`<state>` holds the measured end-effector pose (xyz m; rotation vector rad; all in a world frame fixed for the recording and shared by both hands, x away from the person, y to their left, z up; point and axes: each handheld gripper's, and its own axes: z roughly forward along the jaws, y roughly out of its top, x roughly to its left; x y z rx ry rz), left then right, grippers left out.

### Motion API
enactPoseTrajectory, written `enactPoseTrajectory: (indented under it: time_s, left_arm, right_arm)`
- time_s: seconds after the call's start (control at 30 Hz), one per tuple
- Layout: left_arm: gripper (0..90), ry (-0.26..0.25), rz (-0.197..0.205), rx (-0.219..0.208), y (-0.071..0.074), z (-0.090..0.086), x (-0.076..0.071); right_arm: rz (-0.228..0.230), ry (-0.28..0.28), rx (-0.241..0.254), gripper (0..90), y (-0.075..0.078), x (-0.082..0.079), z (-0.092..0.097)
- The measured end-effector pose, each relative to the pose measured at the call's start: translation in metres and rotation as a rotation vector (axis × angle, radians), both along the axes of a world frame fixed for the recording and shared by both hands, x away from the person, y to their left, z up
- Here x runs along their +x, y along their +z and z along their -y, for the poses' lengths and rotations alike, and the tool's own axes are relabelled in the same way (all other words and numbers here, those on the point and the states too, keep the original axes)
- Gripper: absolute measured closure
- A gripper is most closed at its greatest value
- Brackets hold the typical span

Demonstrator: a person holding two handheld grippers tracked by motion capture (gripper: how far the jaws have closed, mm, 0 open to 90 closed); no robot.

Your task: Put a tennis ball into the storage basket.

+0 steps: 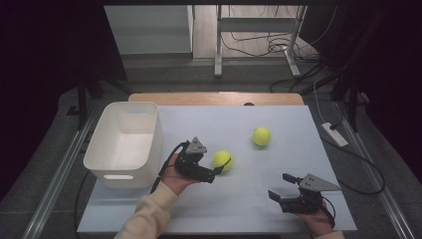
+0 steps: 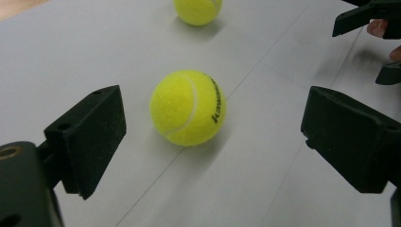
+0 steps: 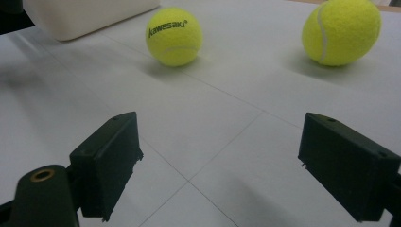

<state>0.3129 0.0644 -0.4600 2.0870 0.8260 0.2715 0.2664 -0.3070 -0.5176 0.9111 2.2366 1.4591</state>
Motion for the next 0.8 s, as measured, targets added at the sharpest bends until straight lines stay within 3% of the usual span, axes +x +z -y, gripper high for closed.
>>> enactPoseTrajectory:
  time_s: [0.8]
  left_arm:
    - [5.3,-0.02,-0.05,0.051,-0.004,0.026,0.023]
  right_arm:
    - [0.0,0.001,0.003,13.8,0.0,0.0,0.001]
